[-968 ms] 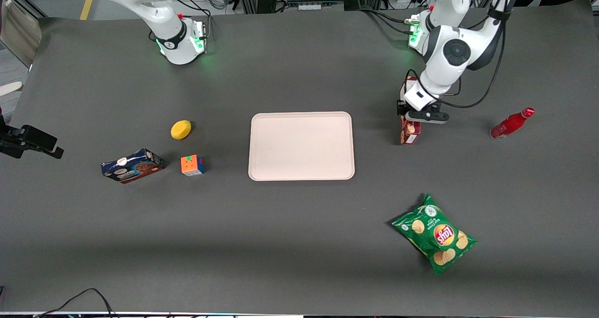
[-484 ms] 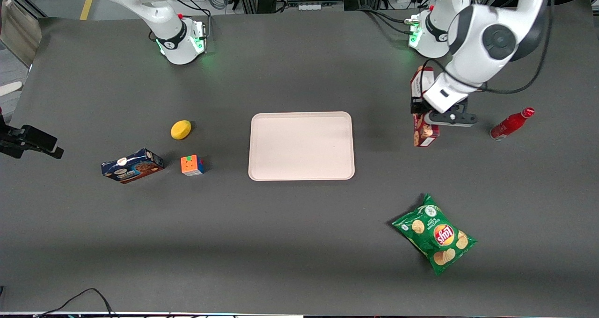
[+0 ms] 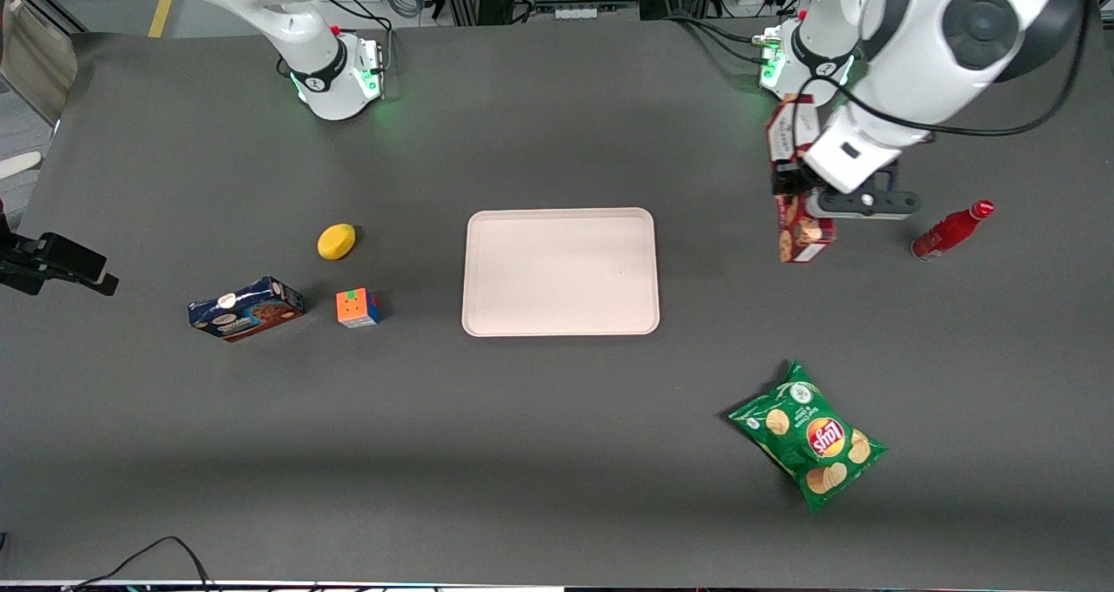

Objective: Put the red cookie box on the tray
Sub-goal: 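Lift the box and carry it over the white tray's rim, then lower the held box onto the tray near its rim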

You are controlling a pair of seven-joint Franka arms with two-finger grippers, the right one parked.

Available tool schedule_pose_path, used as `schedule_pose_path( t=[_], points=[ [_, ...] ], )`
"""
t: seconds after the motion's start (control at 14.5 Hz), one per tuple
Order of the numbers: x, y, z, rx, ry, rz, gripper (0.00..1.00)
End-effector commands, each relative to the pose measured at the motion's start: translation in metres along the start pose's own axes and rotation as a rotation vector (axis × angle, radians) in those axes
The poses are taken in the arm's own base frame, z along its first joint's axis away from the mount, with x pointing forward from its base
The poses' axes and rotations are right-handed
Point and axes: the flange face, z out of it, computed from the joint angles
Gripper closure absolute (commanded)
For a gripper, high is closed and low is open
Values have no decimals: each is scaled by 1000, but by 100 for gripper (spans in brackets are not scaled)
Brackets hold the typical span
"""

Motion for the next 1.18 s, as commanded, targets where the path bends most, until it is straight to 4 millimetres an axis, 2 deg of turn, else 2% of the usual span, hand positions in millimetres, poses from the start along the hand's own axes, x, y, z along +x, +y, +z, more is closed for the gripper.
schedule_pose_path(
  t=[0.0, 0.21, 0.35, 0.62, 0.83, 0.97, 1.11],
  points=[
    [-8, 80, 15, -2, 17, -60, 99],
    [1, 126, 50, -46, 0, 5, 99],
    [5, 144, 73, -80, 8, 15, 98],
    [21, 157, 124, -144, -10, -50, 98],
    [30, 163, 164, -52, 45, -65, 98],
    [31, 170, 185, -9, 57, -93, 98],
    [26, 178, 194, -1, 63, -92, 98]
  ],
)
